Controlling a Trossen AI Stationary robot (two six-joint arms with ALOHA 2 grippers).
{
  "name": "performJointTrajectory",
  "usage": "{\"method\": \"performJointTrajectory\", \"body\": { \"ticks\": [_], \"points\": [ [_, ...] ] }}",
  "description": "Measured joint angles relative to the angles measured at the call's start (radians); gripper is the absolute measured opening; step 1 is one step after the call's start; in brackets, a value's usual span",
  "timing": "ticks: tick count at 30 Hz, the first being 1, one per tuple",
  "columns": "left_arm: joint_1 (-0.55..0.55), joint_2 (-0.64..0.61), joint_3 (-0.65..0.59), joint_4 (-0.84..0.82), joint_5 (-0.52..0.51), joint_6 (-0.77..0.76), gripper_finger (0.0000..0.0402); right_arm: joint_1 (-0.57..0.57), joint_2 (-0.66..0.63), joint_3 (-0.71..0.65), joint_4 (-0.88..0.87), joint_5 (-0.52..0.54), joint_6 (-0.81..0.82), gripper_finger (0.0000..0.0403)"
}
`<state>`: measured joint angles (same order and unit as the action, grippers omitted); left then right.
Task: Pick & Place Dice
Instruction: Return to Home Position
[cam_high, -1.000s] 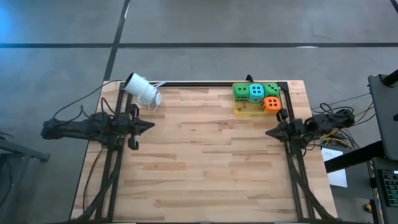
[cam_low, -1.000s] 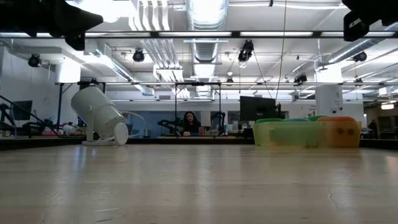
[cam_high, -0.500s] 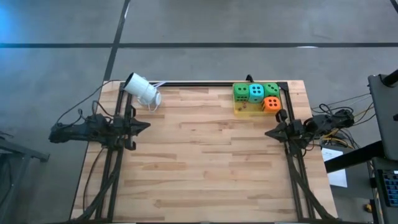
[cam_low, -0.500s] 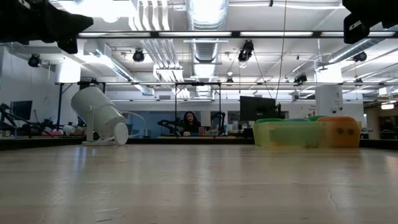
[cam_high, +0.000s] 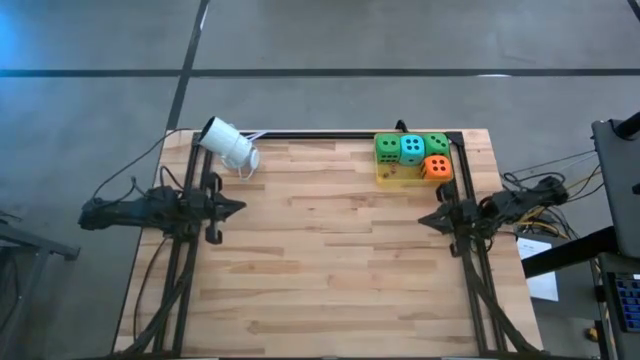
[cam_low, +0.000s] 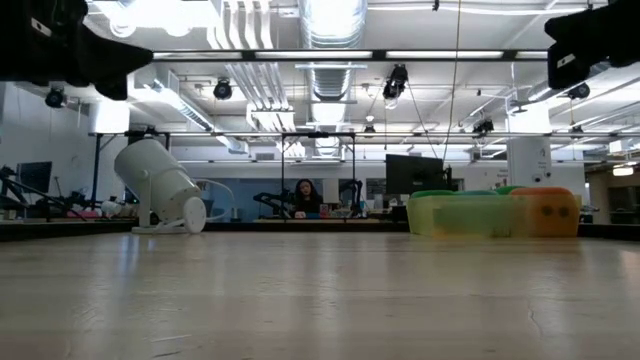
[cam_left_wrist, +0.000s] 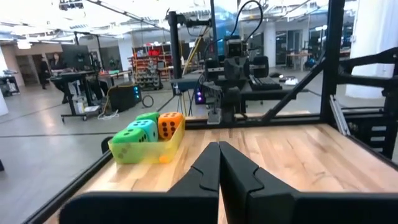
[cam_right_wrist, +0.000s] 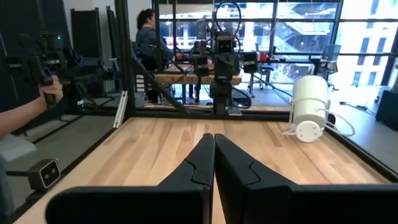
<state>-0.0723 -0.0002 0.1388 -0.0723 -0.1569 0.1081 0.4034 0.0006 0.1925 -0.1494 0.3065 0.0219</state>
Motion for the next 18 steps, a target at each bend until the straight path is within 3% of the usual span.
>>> {"method": "performJointTrajectory", "body": {
  "ticks": [9,18],
  "points": [
    [0.000,0.000,-0.064,0.032,-0.007,-0.004,0.0003,0.000,0.000,-0.178,0.194,0.000,-0.001,0.0008],
    [0.001,0.000,-0.134,0.120,-0.007,0.019,0.0003,0.000,0.019,-0.184,0.213,-0.020,-0.023,0.0008]
  ]
}}
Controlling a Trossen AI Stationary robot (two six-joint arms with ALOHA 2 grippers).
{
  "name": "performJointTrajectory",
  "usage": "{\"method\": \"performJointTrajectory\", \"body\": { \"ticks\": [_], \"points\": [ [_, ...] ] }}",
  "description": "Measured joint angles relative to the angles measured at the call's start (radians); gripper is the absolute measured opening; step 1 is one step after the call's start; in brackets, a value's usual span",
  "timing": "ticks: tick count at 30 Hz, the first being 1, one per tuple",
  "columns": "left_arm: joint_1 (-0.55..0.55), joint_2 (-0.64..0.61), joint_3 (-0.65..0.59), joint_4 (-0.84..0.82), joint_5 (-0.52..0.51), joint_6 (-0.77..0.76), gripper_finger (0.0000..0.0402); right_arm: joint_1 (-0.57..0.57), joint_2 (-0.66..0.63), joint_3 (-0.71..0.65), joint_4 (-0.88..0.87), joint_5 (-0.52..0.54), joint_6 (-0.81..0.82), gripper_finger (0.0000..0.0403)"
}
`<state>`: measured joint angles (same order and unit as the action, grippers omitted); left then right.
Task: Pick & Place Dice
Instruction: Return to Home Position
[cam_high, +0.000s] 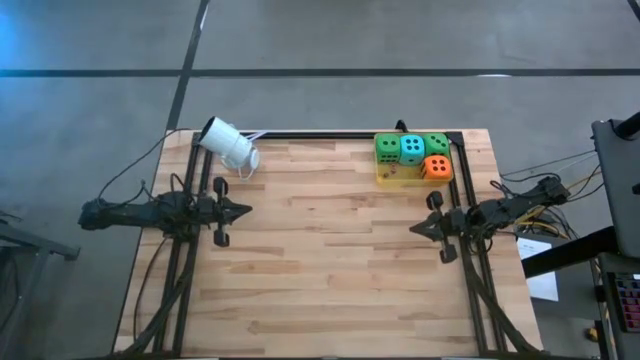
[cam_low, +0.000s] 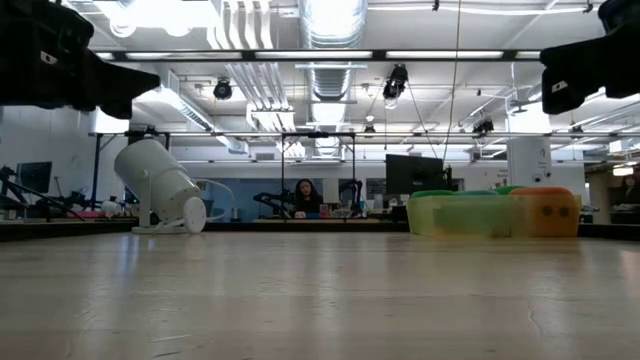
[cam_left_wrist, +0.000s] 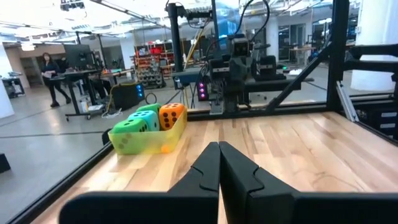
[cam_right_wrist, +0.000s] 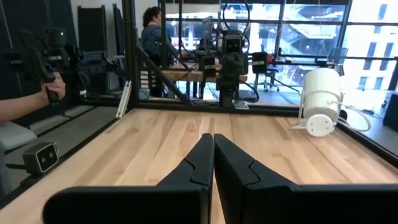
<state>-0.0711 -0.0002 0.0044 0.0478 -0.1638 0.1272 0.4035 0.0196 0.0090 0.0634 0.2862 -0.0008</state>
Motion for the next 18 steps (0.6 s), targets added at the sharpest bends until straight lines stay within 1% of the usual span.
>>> {"method": "performJointTrajectory", "body": {
  "ticks": [12,18],
  "points": [
    [0.000,0.002,-0.001,-0.005,0.000,0.000,0.0006,0.000,0.001,0.000,-0.001,0.001,-0.003,0.0008],
    [0.000,0.002,-0.001,-0.005,0.000,-0.081,0.0007,0.000,0.002,0.000,-0.003,0.002,-0.049,0.0008]
  ]
}}
